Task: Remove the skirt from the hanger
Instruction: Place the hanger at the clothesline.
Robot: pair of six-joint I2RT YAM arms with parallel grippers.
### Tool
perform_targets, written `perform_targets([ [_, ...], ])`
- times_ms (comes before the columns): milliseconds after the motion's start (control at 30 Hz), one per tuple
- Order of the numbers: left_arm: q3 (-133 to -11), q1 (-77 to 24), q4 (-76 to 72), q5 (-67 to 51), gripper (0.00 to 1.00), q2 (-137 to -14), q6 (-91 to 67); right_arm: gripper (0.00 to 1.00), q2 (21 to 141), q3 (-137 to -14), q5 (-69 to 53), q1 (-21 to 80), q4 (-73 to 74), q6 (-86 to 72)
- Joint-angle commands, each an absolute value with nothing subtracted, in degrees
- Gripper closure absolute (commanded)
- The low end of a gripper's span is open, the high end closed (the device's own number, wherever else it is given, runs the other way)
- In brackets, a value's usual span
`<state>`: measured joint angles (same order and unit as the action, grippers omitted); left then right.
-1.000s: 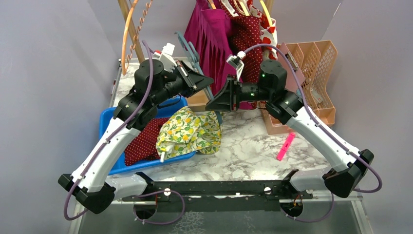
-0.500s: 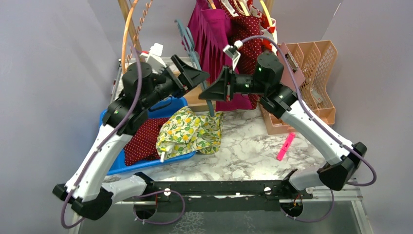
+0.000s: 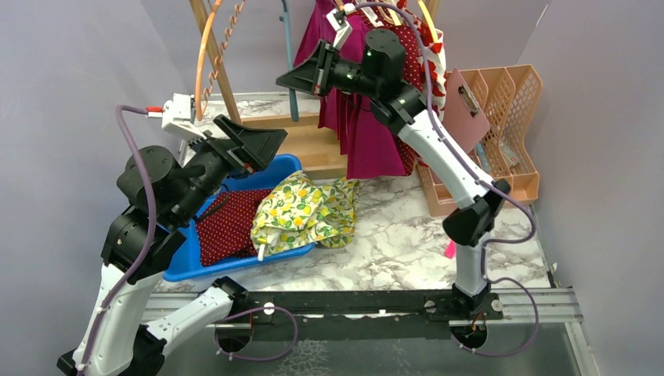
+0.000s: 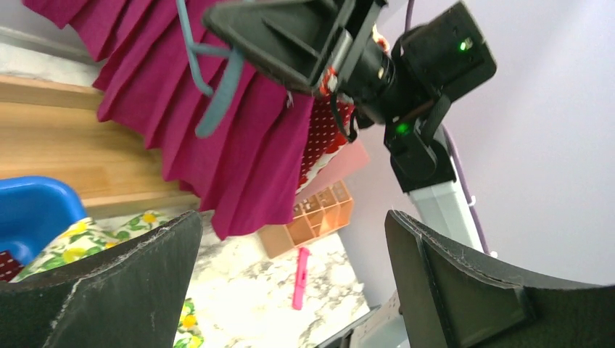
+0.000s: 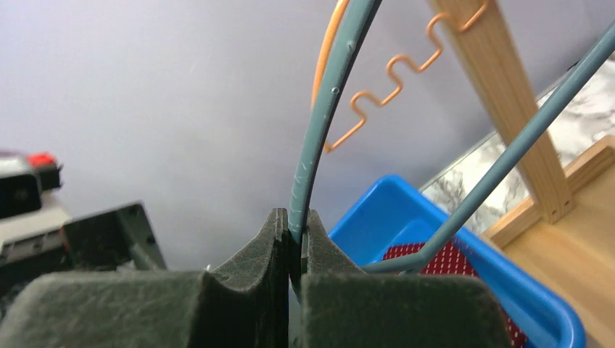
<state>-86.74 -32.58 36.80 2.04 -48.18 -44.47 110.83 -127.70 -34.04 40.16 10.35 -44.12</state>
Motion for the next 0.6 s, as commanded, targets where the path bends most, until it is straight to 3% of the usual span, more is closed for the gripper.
perform_targets([
  [0,-86.8,-32.3,40.7,3.4,0.01,-48.5,-38.1,0.99,116.5,-138.5,-26.3,40.3,11.3,-45.2],
  [567,-85.5,-32.3,43.0,2.1,0.01,-48.7,-34.8,0.99,128.4,-147.1,-14.0,41.5,8.6,-53.8],
])
